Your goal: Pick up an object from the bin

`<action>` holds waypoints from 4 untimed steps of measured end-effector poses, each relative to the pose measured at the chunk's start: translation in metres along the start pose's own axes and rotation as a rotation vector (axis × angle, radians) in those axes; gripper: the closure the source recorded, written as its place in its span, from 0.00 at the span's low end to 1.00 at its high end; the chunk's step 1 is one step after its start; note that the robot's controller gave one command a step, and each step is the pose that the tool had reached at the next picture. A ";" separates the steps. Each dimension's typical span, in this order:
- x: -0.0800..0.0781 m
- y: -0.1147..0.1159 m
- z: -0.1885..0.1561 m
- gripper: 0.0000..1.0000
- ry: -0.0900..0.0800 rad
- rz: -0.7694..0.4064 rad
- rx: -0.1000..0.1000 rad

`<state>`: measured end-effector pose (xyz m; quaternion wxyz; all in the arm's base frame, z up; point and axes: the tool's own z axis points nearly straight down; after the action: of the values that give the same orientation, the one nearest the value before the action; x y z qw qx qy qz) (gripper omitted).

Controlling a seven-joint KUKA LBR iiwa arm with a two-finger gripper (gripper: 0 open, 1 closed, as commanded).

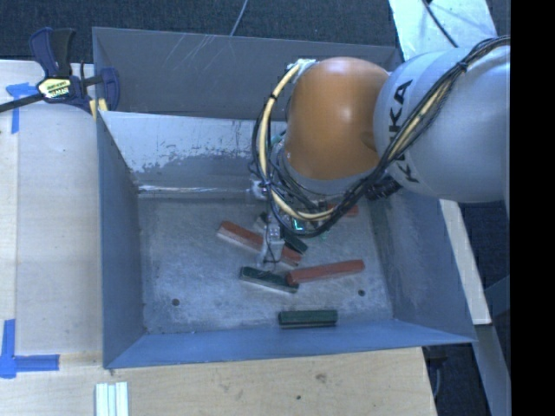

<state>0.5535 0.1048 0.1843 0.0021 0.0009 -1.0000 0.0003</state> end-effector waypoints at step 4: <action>-0.042 -0.012 0.114 0.00 -0.009 0.280 -0.002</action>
Offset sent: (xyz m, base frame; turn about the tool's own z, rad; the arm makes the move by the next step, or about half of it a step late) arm 0.0314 -0.0199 -0.1143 0.4079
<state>0.5952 0.0925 0.0704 -0.0024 -0.1389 -0.9903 -0.0006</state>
